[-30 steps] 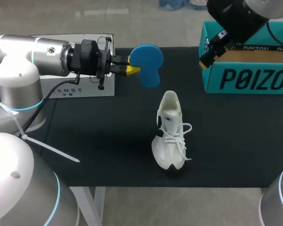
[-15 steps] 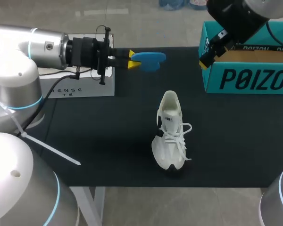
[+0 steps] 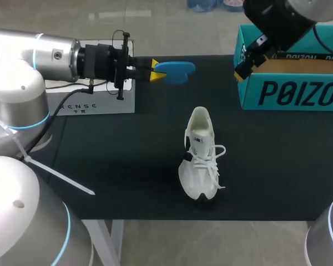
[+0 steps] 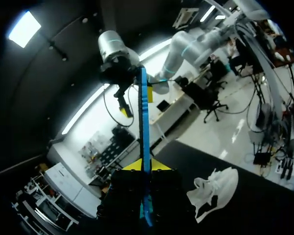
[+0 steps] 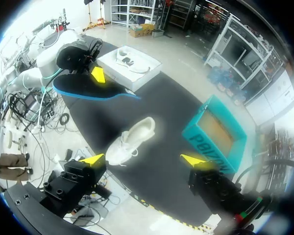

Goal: Take the shoe out of the shoebox, open the shoe tongue, remove and reinsert the insole, then place the shoe into the shoebox

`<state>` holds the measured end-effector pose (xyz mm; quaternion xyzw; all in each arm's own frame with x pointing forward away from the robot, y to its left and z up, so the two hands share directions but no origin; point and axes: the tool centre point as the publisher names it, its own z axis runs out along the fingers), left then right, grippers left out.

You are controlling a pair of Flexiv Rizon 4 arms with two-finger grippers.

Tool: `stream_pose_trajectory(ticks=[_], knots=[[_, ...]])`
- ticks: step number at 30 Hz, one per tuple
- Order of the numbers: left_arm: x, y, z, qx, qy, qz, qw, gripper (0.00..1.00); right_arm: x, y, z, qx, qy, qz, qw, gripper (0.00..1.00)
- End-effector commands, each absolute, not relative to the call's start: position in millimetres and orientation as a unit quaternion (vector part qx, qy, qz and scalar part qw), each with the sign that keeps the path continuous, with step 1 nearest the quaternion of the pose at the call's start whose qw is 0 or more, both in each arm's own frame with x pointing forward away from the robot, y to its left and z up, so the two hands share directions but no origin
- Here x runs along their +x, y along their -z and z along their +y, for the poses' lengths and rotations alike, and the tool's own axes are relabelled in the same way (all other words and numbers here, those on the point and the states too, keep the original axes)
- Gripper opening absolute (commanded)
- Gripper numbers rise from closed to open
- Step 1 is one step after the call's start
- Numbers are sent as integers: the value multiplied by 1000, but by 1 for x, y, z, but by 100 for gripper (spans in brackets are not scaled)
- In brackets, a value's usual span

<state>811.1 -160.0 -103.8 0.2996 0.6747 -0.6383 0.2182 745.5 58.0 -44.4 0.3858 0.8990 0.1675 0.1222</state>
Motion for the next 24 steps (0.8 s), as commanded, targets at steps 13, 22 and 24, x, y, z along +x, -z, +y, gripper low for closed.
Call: stream_pose_trajectory(ticks=[13, 22, 24], knots=[[796, 114, -151, 511, 536, 521, 425, 0, 747, 45, 59, 386, -166, 899, 121, 100], [802, 129, -146, 592, 482, 471, 442, 0, 747, 45, 59, 386, -166, 899, 121, 100], [808, 132, -149, 595, 468, 485, 439, 0, 747, 45, 59, 386, -166, 899, 121, 100]])
